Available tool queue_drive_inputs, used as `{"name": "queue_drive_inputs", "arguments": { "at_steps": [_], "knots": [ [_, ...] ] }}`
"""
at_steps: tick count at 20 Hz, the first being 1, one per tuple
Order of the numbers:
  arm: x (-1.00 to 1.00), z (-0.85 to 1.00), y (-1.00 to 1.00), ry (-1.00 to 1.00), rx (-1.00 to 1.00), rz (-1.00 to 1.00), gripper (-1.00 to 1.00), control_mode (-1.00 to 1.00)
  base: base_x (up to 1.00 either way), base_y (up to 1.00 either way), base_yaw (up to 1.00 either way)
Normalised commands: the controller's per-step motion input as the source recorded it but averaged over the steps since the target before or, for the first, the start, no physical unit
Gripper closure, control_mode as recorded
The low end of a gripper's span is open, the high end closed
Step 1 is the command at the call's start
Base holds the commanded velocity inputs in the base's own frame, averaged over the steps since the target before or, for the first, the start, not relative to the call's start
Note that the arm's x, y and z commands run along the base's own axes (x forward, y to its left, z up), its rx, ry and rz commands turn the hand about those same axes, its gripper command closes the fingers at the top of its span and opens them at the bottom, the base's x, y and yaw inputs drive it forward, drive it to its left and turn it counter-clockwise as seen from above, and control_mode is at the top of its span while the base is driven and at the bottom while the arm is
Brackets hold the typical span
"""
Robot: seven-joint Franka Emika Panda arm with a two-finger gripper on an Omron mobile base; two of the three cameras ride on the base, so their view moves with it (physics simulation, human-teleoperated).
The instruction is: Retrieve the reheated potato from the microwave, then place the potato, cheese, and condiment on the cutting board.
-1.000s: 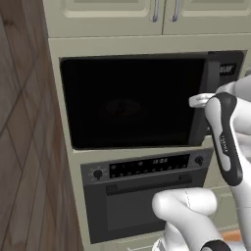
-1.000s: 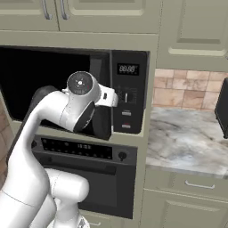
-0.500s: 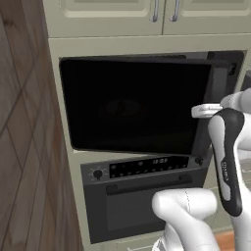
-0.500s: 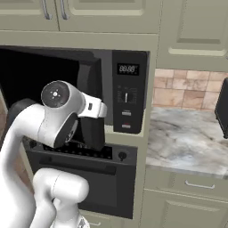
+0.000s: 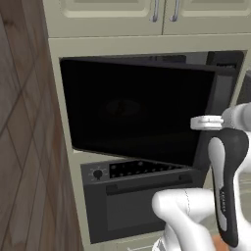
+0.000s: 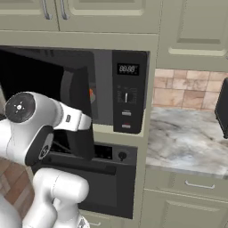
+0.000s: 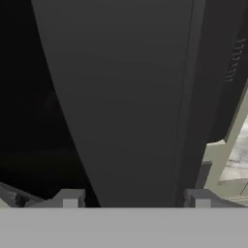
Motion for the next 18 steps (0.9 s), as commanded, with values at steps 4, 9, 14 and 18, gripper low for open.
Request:
{"name": "queue_drive_inputs", "arguments": {
  "at_steps": [4,9,14,18],
  "knots": [
    [-0.71,0.25,0.26,-0.04,0.00,-0.05,1.00,-1.00,0.00,0.00,0.00],
    [-0.67,0.24,0.31,-0.02,0.00,-0.05,1.00,-1.00,0.00,0.00,0.00],
    [-0.64,0.21,0.30,-0.02,0.04,0.00,1.00,-1.00,0.00,0.00,0.00],
    [-0.56,0.12,0.39,-0.05,0.04,0.00,1.00,-1.00,0.00,0.00,0.00]
  ]
}}
